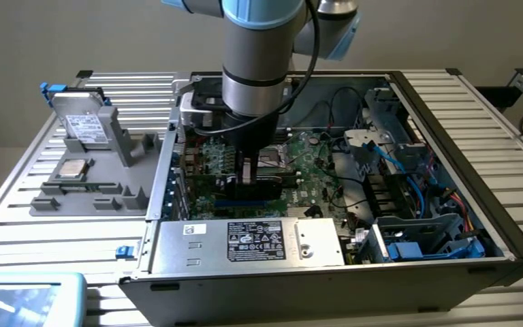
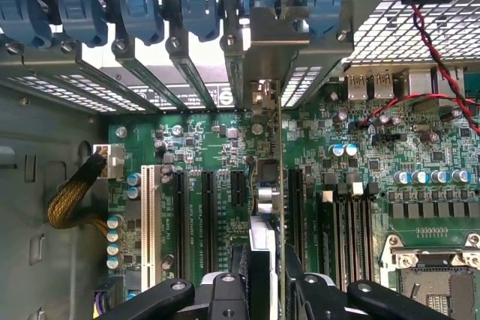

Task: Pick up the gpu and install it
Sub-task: 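Insert the gpu into the slot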

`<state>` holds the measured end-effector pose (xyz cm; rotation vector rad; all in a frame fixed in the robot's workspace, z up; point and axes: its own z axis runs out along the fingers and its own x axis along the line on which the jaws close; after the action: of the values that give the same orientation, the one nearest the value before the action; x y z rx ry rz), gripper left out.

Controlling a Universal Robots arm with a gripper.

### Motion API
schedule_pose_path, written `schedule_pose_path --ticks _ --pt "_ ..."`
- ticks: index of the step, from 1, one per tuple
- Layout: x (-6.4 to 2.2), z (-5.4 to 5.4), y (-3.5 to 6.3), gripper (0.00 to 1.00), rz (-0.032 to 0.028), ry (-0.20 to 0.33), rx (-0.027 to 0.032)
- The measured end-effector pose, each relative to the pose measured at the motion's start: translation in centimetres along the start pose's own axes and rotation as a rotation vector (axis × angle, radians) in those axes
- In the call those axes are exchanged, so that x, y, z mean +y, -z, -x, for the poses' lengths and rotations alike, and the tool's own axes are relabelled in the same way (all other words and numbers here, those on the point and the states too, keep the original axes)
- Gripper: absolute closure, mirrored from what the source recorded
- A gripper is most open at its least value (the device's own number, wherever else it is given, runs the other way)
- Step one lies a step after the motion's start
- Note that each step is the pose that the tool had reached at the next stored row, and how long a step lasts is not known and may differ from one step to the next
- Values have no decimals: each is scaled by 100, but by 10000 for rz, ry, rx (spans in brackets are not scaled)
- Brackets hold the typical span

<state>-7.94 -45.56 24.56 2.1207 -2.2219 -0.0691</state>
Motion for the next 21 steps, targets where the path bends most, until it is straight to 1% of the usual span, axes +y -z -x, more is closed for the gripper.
schedule_pose_path --ticks 2,8,14,18,21 --pt "0 -4 -1 71 -1 -1 -11" --pt "-1 -4 -1 71 -1 0 -11" --pt "2 3 -1 71 -45 24 -11" --pt "6 14 -2 71 -90 42 -3" --pt "10 14 -3 71 -90 44 -1"
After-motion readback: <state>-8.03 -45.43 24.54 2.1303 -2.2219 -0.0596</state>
